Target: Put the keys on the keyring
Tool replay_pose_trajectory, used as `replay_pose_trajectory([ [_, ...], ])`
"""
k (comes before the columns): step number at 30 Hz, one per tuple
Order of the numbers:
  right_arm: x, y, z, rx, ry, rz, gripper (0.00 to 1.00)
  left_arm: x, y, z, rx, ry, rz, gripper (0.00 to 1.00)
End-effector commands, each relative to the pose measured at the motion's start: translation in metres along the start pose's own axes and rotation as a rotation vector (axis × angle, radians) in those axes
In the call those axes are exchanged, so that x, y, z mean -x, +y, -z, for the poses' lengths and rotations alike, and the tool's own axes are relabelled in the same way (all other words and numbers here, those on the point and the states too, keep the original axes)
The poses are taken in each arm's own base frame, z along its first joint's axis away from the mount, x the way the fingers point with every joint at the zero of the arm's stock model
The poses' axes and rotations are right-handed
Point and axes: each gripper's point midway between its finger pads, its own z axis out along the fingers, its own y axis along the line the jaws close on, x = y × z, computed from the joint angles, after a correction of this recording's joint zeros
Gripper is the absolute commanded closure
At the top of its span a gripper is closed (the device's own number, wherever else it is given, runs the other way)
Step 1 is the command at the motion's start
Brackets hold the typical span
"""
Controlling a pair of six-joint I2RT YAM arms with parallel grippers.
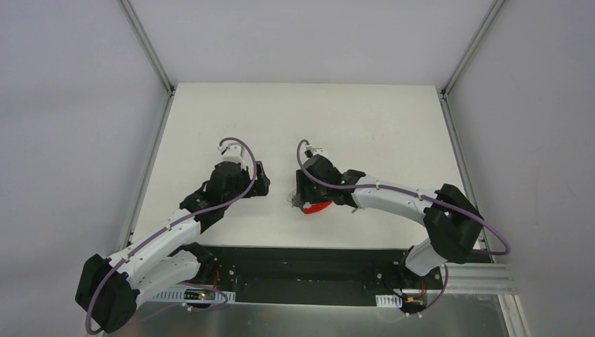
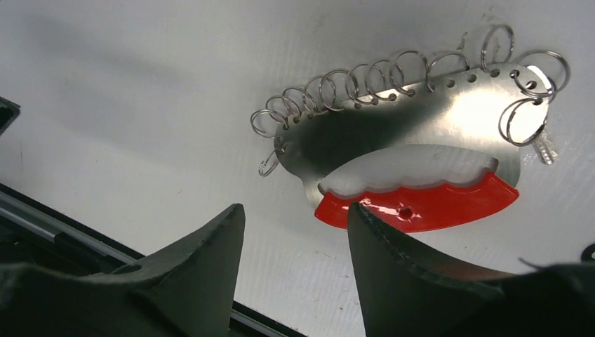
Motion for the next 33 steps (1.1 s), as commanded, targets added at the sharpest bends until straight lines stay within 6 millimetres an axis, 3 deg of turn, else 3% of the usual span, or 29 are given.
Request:
replay_pose_trajectory([
  [1, 0.017, 0.027, 0.002, 0.057, -0.038, -0.032, 0.42, 0.000, 0.007, 0.002, 0.026, -0.026, -0.018, 0.01],
  [7, 0.011, 0.036, -0.009, 0.037, 0.004, -0.056, 0.45, -0.002, 0.011, 0.002, 0.041, -0.028, -0.022, 0.01],
  [25, -0.004, 0.023, -0.035, -0.158, 0.103, -0.114, 0.56, -0.002, 0.010, 0.007, 0.018, -0.043, -0.026, 0.01],
  [33, -0.005, 0.029, -0.042, -0.165, 0.125, -0.139, 0.61, 0.000, 0.009, 0.009, 0.006, -0.049, -0.024, 0.01],
])
